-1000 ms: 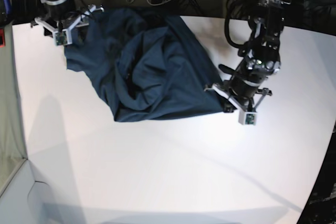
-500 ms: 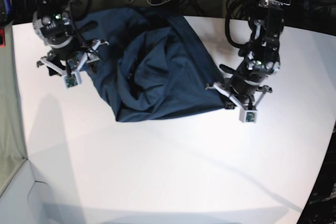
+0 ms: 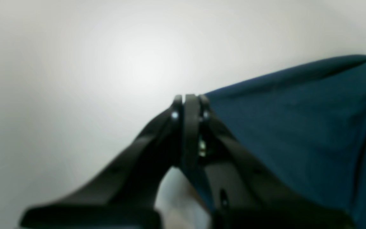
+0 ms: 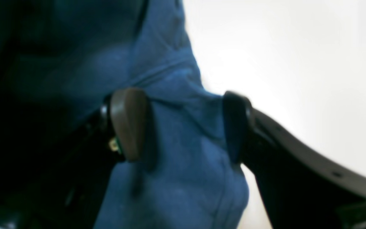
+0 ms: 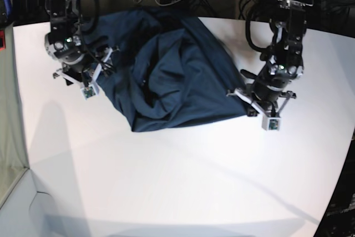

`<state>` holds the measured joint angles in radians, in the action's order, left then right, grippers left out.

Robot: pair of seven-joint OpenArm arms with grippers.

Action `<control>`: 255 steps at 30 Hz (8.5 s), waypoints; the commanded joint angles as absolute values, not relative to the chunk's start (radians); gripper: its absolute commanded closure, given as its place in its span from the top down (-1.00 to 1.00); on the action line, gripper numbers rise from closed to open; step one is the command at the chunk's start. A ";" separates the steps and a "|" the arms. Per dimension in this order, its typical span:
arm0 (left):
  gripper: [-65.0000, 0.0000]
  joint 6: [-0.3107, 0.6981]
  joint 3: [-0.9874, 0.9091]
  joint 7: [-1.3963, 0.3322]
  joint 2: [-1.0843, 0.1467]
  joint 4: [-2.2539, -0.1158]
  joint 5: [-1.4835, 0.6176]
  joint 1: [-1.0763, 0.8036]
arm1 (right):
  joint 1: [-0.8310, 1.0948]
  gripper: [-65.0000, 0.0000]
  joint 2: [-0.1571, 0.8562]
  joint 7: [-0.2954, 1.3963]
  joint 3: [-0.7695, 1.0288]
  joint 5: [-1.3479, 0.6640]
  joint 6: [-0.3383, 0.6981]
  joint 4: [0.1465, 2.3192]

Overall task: Layout the t-shirt on the table in an organized manner, then fold the t-shirt properly
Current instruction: 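Lift the shirt with both grippers and spread it across the table, then move the left gripper over the shirt and grasp a fold, then drag the grasped fold with the left gripper away from the right gripper, then release the shirt and raise both grippers above it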

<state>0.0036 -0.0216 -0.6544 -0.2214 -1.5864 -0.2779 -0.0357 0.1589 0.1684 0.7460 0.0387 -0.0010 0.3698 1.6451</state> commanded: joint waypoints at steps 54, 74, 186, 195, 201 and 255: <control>-0.98 0.005 -0.418 -0.622 -0.357 -2.028 -0.285 0.231 | -0.228 -1.00 0.099 0.737 0.217 0.001 0.409 2.035; -0.98 0.005 -0.325 -0.622 -0.355 -1.693 -0.282 0.444 | -0.512 -1.00 0.087 0.717 0.176 -0.001 0.406 1.609; -0.99 0.001 0.242 -0.622 -0.081 -1.498 -0.277 0.415 | -0.200 0.38 0.177 0.495 0.173 -0.001 0.325 1.320; -0.99 0.004 0.193 -0.348 -0.073 -0.951 -0.277 0.812 | -0.148 0.38 0.174 0.495 0.173 -0.001 0.325 1.388; -0.99 0.004 0.193 -0.111 -0.041 -0.530 -0.275 0.975 | -0.093 0.38 0.173 0.499 0.173 -0.001 0.325 1.501; -0.19 0.005 -0.153 -0.367 -0.232 -1.454 -0.165 0.012 | 0.220 0.38 0.056 0.498 -0.136 -0.001 0.325 1.848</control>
<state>0.0055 -0.1463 -0.3996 -0.2222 -1.4300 -0.1650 -0.0181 0.2283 0.0517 0.5262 -0.1390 0.0093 0.3241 1.8317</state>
